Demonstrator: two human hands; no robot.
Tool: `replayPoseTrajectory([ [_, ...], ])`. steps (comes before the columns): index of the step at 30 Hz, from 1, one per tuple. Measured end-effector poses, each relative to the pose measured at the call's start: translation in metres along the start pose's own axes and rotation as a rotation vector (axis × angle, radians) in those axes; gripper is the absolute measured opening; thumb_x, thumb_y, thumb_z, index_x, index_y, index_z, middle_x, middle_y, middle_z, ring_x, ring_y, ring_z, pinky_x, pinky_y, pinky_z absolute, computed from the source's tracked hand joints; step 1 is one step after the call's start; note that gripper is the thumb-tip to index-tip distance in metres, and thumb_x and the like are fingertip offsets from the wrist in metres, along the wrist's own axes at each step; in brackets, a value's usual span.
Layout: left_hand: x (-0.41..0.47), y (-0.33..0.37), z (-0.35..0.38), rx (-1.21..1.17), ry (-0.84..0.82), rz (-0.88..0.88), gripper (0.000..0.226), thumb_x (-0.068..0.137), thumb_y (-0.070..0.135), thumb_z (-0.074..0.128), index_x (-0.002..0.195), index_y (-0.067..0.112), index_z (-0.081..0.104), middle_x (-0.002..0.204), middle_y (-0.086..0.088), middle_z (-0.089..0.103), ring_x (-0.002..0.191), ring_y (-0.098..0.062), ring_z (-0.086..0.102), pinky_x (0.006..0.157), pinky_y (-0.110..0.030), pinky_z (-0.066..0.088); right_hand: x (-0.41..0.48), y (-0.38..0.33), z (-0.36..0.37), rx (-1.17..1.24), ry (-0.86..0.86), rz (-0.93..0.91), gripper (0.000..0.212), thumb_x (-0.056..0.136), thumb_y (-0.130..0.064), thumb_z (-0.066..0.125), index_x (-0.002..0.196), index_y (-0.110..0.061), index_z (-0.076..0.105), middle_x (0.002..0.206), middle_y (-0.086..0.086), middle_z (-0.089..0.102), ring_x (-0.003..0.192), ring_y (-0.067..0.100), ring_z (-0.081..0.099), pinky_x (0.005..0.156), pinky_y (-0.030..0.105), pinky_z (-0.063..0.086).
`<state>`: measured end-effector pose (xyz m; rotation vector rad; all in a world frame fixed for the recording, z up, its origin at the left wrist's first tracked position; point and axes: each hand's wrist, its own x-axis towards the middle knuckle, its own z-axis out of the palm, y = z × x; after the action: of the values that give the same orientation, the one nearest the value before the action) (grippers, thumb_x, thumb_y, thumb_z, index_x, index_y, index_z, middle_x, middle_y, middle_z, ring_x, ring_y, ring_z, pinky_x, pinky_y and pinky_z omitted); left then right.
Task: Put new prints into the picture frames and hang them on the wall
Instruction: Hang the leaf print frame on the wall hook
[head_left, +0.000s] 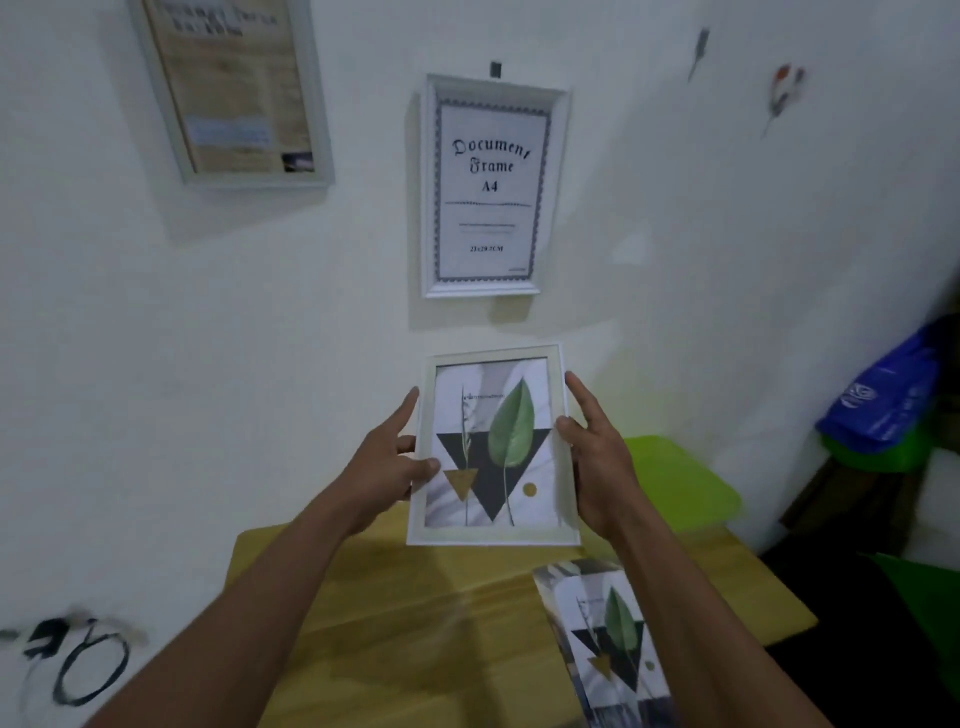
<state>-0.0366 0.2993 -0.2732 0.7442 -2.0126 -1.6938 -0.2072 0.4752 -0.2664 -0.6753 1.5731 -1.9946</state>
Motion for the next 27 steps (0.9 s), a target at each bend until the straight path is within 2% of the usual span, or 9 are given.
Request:
replayPoseTrajectory([
  [3, 0.009, 0.037, 0.009, -0.008, -0.008, 0.129, 0.093, 0.086, 0.0, 0.07, 0.146, 0.055, 0.024, 0.114, -0.003, 0.068, 0.092, -0.025, 0.07, 0.077, -0.041, 0.059, 0.012, -0.035, -0.016, -0.061, -0.129, -0.084, 0.072, 0.097, 0.005, 0.051, 0.144, -0.049, 0.04, 0.114, 0.009, 0.072, 0.093, 0.027, 0.071, 0.074, 0.039, 0.058],
  [5, 0.02, 0.064, 0.016, -0.006, -0.005, 0.226, 0.094, 0.086, -0.001, 0.068, 0.146, 0.056, 0.023, 0.112, -0.002, 0.069, 0.088, -0.025, 0.072, 0.077, -0.043, 0.058, 0.025, -0.057, -0.029, -0.184, -0.16, -0.166, 0.083, 0.093, 0.006, 0.056, 0.146, -0.053, 0.032, 0.118, 0.005, 0.071, 0.101, 0.028, 0.069, 0.08, 0.043, 0.058],
  [8, 0.045, 0.106, 0.033, 0.046, -0.007, 0.373, 0.097, 0.086, 0.0, 0.068, 0.145, 0.06, 0.019, 0.113, -0.005, 0.066, 0.084, -0.026, 0.072, 0.065, -0.032, 0.056, 0.052, -0.095, -0.05, -0.333, -0.102, -0.271, 0.09, 0.091, 0.001, 0.065, 0.147, -0.058, 0.025, 0.117, 0.003, 0.069, 0.102, 0.025, 0.069, 0.079, 0.04, 0.059],
  [11, 0.077, 0.15, 0.06, 0.103, -0.017, 0.466, 0.101, 0.086, -0.001, 0.068, 0.144, 0.062, 0.014, 0.111, -0.007, 0.063, 0.083, -0.022, 0.072, 0.063, -0.025, 0.054, 0.088, -0.132, -0.078, -0.39, -0.074, -0.346, 0.093, 0.091, -0.001, 0.065, 0.149, -0.057, 0.018, 0.12, 0.004, 0.066, 0.103, 0.022, 0.069, 0.084, 0.044, 0.059],
  [16, 0.149, 0.21, 0.113, 0.176, 0.04, 0.588, 0.105, 0.084, 0.001, 0.069, 0.141, 0.067, 0.01, 0.112, -0.002, 0.062, 0.085, -0.019, 0.072, 0.078, -0.037, 0.06, 0.16, -0.189, -0.13, -0.458, -0.078, -0.438, 0.097, 0.092, -0.004, 0.066, 0.149, -0.059, 0.01, 0.118, -0.019, 0.057, 0.105, 0.012, 0.065, 0.081, 0.039, 0.06],
  [18, 0.179, 0.229, 0.136, 0.183, 0.058, 0.613, 0.103, 0.086, 0.001, 0.068, 0.142, 0.066, 0.011, 0.109, -0.002, 0.061, 0.084, -0.02, 0.071, 0.079, -0.039, 0.06, 0.191, -0.209, -0.152, -0.478, -0.081, -0.454, 0.097, 0.092, -0.005, 0.066, 0.15, -0.057, 0.01, 0.116, -0.023, 0.055, 0.104, 0.01, 0.064, 0.082, 0.038, 0.06],
  [20, 0.208, 0.249, 0.157, 0.196, 0.085, 0.629, 0.097, 0.089, 0.005, 0.066, 0.143, 0.064, 0.011, 0.105, -0.001, 0.061, 0.082, -0.021, 0.069, 0.075, -0.037, 0.061, 0.222, -0.226, -0.172, -0.484, -0.079, -0.465, 0.097, 0.092, -0.005, 0.067, 0.151, -0.055, 0.009, 0.112, -0.021, 0.057, 0.1, 0.01, 0.066, 0.081, 0.037, 0.06],
  [23, 0.25, 0.273, 0.183, 0.242, 0.132, 0.651, 0.092, 0.092, 0.009, 0.06, 0.141, 0.067, 0.008, 0.11, -0.001, 0.06, 0.071, -0.018, 0.062, 0.064, -0.029, 0.058, 0.268, -0.248, -0.197, -0.488, -0.08, -0.481, 0.098, 0.092, -0.003, 0.066, 0.152, -0.053, 0.008, 0.11, -0.008, 0.064, 0.095, 0.017, 0.07, 0.073, 0.031, 0.06],
  [27, 0.295, 0.301, 0.212, 0.288, 0.189, 0.673, 0.092, 0.093, 0.008, 0.057, 0.141, 0.067, 0.005, 0.11, 0.0, 0.059, 0.068, -0.015, 0.057, 0.064, -0.026, 0.052, 0.323, -0.273, -0.223, -0.515, -0.058, -0.529, 0.099, 0.091, -0.001, 0.065, 0.152, -0.055, 0.008, 0.113, 0.005, 0.064, 0.096, 0.02, 0.07, 0.072, 0.027, 0.058],
])
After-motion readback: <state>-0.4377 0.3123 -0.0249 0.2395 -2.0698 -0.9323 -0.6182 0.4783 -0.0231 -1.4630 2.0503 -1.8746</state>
